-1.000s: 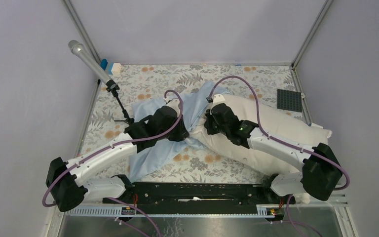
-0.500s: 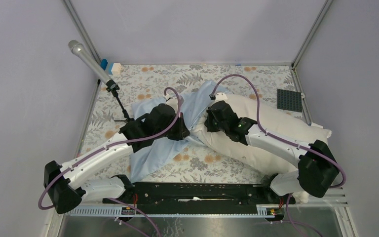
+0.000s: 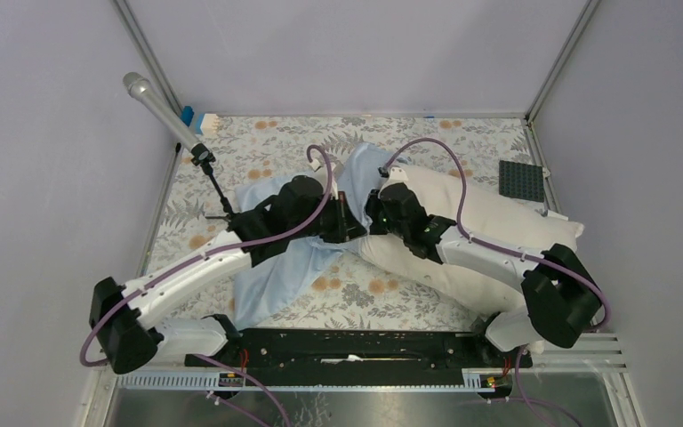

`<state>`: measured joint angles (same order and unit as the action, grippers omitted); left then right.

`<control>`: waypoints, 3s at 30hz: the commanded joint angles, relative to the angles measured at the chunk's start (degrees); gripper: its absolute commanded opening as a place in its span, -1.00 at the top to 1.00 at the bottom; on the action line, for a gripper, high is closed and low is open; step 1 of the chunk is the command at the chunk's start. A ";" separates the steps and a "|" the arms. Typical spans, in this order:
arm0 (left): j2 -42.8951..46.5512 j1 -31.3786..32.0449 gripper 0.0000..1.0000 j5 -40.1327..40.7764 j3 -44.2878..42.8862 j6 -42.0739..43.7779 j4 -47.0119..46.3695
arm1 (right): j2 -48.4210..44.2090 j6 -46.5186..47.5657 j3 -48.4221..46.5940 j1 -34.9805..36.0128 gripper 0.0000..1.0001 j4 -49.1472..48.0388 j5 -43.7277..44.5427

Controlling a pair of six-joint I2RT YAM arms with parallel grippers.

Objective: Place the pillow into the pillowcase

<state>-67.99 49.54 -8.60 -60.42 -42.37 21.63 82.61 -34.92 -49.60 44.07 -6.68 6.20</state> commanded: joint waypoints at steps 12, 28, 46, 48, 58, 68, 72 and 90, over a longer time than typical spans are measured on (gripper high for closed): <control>-7.52 -4.98 1.00 -5.70 7.66 -9.84 -20.26 | -20.78 3.56 4.65 0.64 -0.11 12.47 6.81; -7.82 -1.45 1.00 -7.02 12.73 -9.53 -19.66 | -9.41 12.65 -21.16 -4.36 -0.99 29.78 20.55; 0.35 0.47 0.23 0.30 5.98 -4.99 -8.07 | -16.55 2.40 7.35 -6.29 1.00 -0.37 0.13; 1.46 0.46 0.04 2.63 3.21 -3.66 -5.37 | -17.38 2.61 7.14 -6.40 1.00 -1.96 -0.44; 4.00 0.63 -0.30 7.49 2.53 -1.23 1.55 | -6.67 3.91 -15.51 -12.66 1.00 12.66 6.23; 8.72 0.70 -0.56 18.57 12.74 -7.07 2.63 | -9.13 2.83 -13.69 -23.91 1.00 16.65 4.54; 8.59 0.12 -0.65 25.08 15.01 -9.85 4.62 | -12.79 2.86 -12.61 -24.90 1.00 18.90 5.93; -12.84 -6.23 -0.54 35.62 20.14 -18.69 -2.16 | -16.02 3.45 -12.25 -26.70 1.00 22.30 3.17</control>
<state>-77.10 44.07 22.87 -40.64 -57.76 23.83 69.28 -31.88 -61.17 17.82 17.85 9.72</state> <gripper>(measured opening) 0.790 0.022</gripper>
